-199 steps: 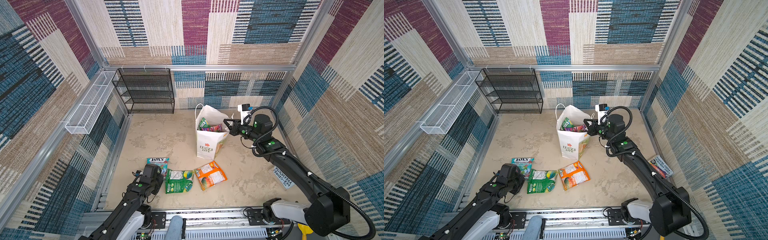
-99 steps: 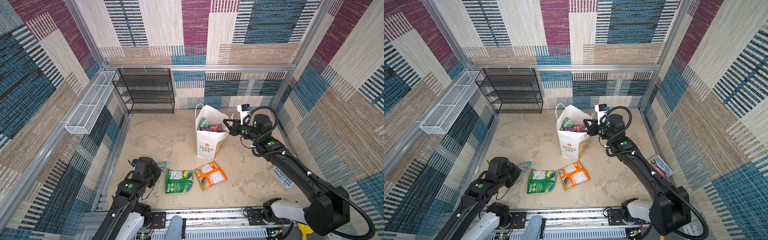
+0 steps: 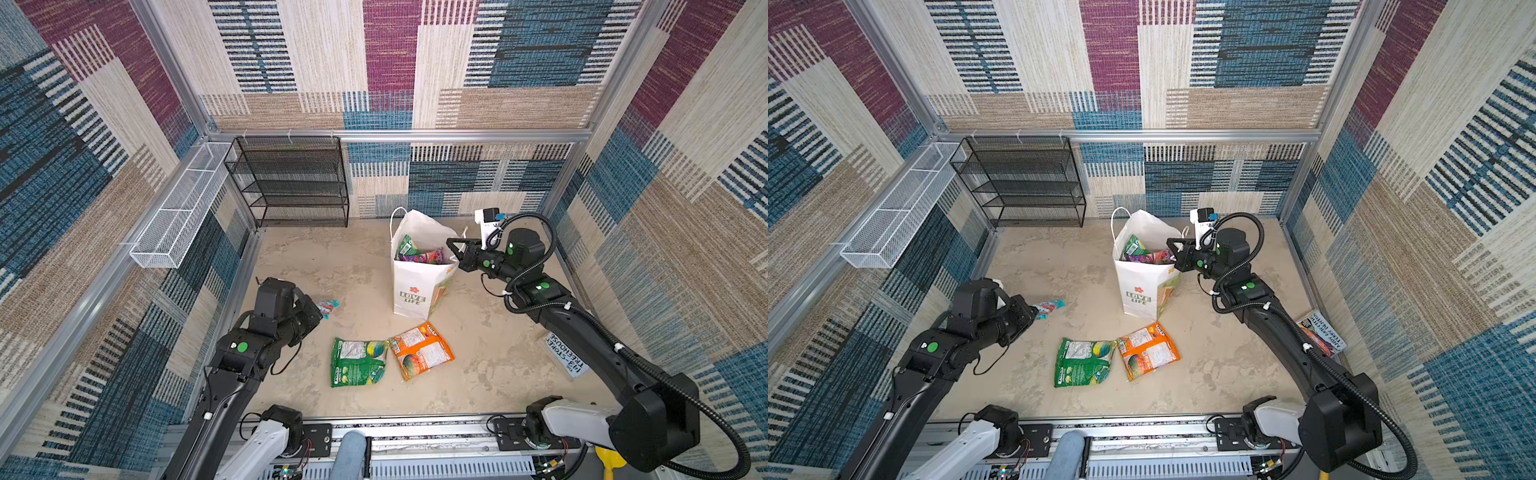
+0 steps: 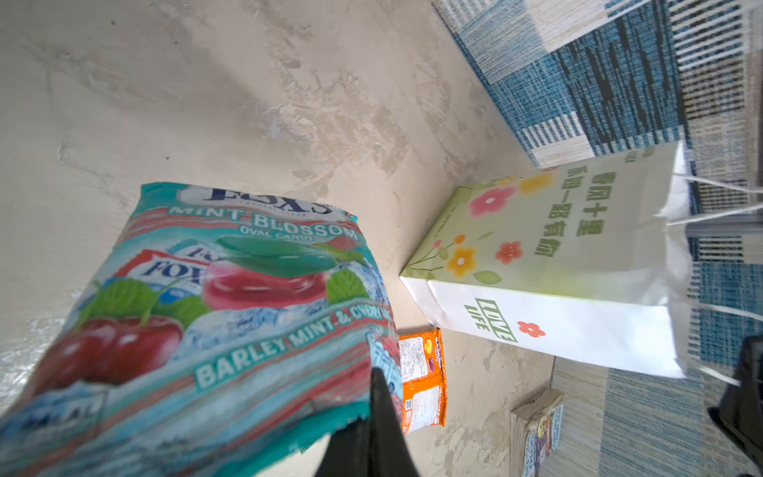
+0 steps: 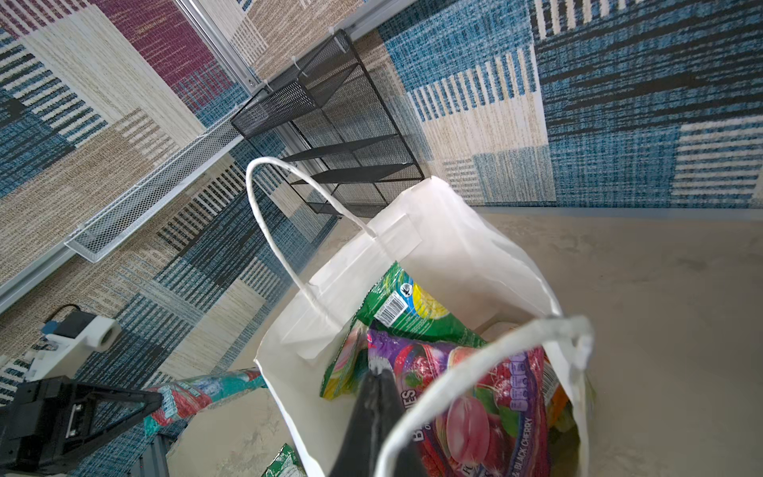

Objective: Place the snacks into the paper bag
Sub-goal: 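Lift the teal packet with the left gripper toward the bag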

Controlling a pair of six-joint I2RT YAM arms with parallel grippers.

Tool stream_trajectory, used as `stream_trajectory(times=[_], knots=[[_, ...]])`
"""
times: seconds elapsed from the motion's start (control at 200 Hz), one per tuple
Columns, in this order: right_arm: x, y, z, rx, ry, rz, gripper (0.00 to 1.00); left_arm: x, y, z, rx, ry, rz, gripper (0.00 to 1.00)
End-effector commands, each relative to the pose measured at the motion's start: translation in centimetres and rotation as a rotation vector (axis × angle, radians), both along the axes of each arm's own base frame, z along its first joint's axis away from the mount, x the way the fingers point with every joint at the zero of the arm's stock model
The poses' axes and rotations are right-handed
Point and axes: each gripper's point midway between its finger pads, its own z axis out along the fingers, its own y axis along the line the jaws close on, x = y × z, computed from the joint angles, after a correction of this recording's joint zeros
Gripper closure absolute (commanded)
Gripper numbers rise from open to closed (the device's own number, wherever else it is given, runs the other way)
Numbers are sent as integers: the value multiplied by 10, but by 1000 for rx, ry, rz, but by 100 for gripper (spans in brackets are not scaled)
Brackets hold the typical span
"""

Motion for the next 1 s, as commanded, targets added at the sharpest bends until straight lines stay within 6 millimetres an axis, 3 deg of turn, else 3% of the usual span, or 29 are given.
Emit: stream_trajectory(times=[0.0,0.295,0.586,0.766,0.997], knots=[[-1,2,8,15,-21,10,100,9,-19,33,2,-65,-142,100],[-2,2,9,15,-23,15,100,38,-59,133,-86,-207,-324,100],[-2,3,9,17,-22,25,100,54,-113,204,-157,-324,-482,100],[-2,3,9,12,-23,23,100,50,-165,232,-172,-381,-615,100],[-4,1,12,17,-29,15,100,57,-229,225,-196,-348,-743,100]])
